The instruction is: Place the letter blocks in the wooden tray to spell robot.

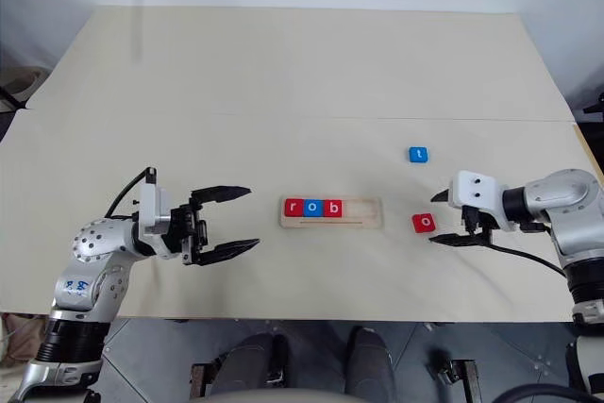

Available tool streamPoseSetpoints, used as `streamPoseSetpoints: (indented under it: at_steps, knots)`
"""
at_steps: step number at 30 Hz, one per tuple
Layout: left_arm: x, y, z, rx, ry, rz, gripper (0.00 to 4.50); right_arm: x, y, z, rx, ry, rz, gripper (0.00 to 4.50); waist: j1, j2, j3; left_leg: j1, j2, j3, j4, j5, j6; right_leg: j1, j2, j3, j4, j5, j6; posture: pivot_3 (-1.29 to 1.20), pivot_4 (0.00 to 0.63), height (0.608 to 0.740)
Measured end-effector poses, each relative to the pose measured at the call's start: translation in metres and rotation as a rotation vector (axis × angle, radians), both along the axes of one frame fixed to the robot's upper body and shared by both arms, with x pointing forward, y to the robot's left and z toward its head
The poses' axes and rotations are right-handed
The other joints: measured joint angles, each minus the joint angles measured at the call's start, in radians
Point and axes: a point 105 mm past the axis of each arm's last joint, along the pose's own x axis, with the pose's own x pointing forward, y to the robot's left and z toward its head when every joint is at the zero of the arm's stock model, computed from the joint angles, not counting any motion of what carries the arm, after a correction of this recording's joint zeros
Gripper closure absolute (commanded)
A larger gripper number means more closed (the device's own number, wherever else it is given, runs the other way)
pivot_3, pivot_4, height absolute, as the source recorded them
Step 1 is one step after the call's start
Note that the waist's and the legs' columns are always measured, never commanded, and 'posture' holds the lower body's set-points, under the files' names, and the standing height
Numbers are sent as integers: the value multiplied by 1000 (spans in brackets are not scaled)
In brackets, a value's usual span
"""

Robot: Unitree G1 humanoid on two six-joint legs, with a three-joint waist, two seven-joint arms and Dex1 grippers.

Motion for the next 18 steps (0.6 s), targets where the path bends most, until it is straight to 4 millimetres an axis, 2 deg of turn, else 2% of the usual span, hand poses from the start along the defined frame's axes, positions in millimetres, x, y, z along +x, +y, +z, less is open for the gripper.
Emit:
streamPoseSetpoints:
  at_steps: [5,6,9,12,15,18]
  knots:
    - [0,0,0,3,4,-2,0,-3,3,-3,24,29,7,2934,-3,0,0,0,0,0,0,0,0,0,0,0,1,0,0,0,150,740]
    - [0,0,0,3,4,-2,0,-3,4,-2,24,28,8,3041,-3,0,0,0,0,0,0,0,0,0,0,0,1,0,0,0,150,740]
    - [0,0,0,2,5,3,0,-1,9,-1,45,33,-8,3039,-3,0,0,0,0,0,0,0,0,0,0,0,1,0,0,0,150,740]
    - [0,1,-2,0,11,11,0,0,22,1,96,49,-6,3039,-1,1,0,0,0,0,0,0,0,-1,0,1,1,0,0,0,150,740]
    - [-1,5,-6,-3,29,34,0,2,32,12,128,49,-1,3039,0,1,0,0,0,0,1,0,0,-1,0,0,1,0,0,0,150,740]
    - [-2,8,-8,-5,35,48,0,7,52,30,177,30,35,3039,1,1,0,0,0,-1,1,0,0,-1,0,0,1,0,0,0,150,740]
